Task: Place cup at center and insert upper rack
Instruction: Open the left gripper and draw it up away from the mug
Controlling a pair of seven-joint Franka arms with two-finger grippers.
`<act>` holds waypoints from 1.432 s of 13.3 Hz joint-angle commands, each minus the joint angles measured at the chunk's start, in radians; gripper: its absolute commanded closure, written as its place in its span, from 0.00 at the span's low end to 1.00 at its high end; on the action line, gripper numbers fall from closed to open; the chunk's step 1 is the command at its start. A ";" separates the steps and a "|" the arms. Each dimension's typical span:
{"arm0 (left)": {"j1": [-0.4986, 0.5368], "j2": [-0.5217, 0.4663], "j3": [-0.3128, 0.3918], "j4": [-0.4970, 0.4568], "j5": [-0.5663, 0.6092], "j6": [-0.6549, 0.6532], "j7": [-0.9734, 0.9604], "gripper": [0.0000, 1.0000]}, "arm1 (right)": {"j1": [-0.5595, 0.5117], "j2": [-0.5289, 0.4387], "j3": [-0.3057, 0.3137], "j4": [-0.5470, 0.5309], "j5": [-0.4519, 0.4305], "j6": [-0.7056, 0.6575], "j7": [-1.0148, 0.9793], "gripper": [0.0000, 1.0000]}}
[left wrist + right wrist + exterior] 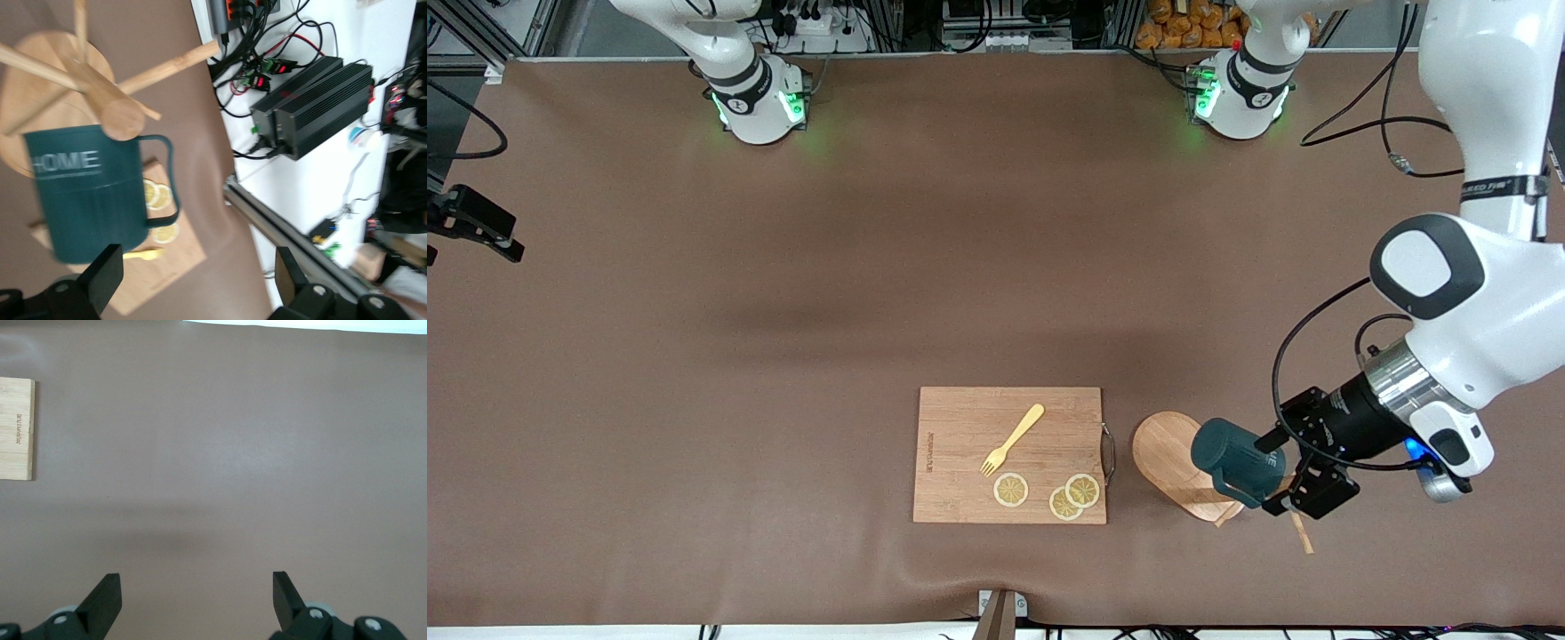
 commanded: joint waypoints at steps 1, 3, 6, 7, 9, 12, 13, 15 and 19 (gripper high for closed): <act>0.007 -0.094 -0.003 -0.027 0.134 -0.143 0.009 0.00 | 0.005 0.010 -0.002 0.024 -0.013 -0.014 0.001 0.00; 0.000 -0.137 -0.016 -0.028 0.246 -0.271 0.017 0.00 | 0.005 0.010 -0.002 0.023 -0.013 -0.014 0.001 0.00; 0.000 -0.203 -0.023 -0.030 0.321 -0.435 0.117 0.00 | 0.005 0.010 -0.002 0.024 -0.013 -0.014 0.001 0.00; 0.004 -0.226 -0.023 -0.032 0.321 -0.490 0.177 0.00 | 0.005 0.010 -0.002 0.023 -0.013 -0.014 0.001 0.00; 0.015 -0.260 -0.022 -0.032 0.324 -0.570 0.277 0.00 | 0.003 0.010 -0.002 0.023 -0.013 -0.014 0.001 0.00; 0.026 -0.353 0.003 -0.117 0.328 -0.604 0.450 0.00 | 0.003 0.010 -0.002 0.024 -0.013 -0.014 0.001 0.00; 0.045 -0.387 0.003 -0.160 0.326 -0.607 0.515 0.00 | 0.003 0.010 -0.002 0.023 -0.013 -0.014 0.001 0.00; 0.041 -0.453 0.007 -0.225 0.323 -0.644 0.614 0.00 | 0.003 0.010 -0.002 0.024 -0.013 -0.014 0.001 0.00; -0.150 -0.541 0.211 -0.260 0.326 -0.780 0.843 0.00 | 0.002 0.010 -0.002 0.023 -0.013 -0.014 0.001 0.00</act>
